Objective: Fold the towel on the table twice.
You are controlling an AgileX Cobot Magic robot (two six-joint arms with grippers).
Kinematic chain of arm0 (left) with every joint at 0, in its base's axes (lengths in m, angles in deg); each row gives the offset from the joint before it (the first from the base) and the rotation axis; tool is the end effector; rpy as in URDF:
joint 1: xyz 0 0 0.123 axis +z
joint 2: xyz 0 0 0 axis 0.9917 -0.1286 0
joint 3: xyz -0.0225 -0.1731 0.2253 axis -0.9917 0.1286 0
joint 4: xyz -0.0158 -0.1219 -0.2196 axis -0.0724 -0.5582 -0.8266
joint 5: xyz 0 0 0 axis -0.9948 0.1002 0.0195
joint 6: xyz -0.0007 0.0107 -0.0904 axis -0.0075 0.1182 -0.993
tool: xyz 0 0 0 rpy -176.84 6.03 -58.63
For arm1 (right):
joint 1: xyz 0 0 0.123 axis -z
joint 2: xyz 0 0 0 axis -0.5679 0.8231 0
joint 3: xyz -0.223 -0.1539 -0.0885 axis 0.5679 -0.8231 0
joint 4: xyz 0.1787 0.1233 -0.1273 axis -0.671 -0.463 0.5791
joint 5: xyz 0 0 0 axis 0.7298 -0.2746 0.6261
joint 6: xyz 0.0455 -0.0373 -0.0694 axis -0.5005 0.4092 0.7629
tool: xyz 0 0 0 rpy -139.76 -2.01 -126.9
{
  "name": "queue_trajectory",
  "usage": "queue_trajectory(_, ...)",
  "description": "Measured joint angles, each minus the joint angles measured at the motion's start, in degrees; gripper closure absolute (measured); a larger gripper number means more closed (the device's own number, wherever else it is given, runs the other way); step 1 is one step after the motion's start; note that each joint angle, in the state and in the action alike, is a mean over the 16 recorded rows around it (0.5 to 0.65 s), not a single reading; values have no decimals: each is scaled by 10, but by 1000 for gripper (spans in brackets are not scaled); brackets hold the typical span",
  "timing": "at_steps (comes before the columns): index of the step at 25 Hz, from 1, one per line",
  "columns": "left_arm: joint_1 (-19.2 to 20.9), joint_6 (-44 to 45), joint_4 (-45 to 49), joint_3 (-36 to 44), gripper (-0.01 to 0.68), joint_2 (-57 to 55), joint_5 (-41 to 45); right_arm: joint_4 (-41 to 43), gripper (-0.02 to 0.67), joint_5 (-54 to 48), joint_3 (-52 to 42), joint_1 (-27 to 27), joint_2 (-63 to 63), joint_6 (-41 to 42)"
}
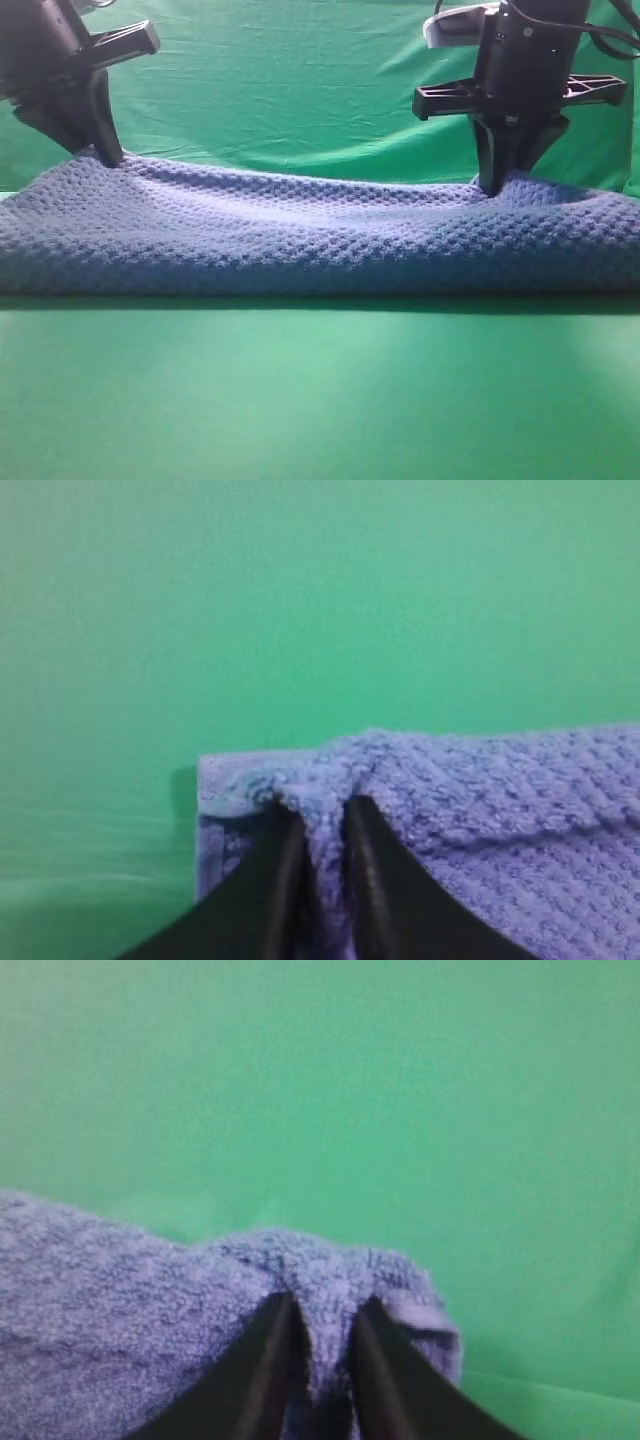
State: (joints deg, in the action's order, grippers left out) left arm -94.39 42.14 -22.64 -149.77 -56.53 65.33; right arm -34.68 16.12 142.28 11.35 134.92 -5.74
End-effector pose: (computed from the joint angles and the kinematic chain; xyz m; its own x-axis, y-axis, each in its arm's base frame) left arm 0.3603 -0.0911 0.2105 -0.8402 -0.1280 -0.5269 0.0506 0.9490 -0.3113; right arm 0.3719 0.1435 0.1976 -0.8557 -0.2792 -0.4356 -0.2558 0.9601 -0.1129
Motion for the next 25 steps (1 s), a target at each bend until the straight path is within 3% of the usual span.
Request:
queue_trajectory(6, 0, 15, 1, -24, 250, 4, 28, 15, 210, -41, 40, 0, -6, 0)
queue_trajectory(10, 1, 19, 3, -64, 219, 16, 77, 23, 164, -91, 79, 0, -25, 0)
queue_trajectory(13, 1, 20, 5, -105, 284, 29, 128, 28, 220, -134, 107, 0, -48, 0)
queue_trajectory(21, 1, 29, 14, -211, 582, 98, 265, 28, 529, -239, 150, 0, -154, 3)
queue_trajectory(25, 1, 35, 20, -231, 658, 155, 308, 21, 625, -273, 142, 0, -228, 8)
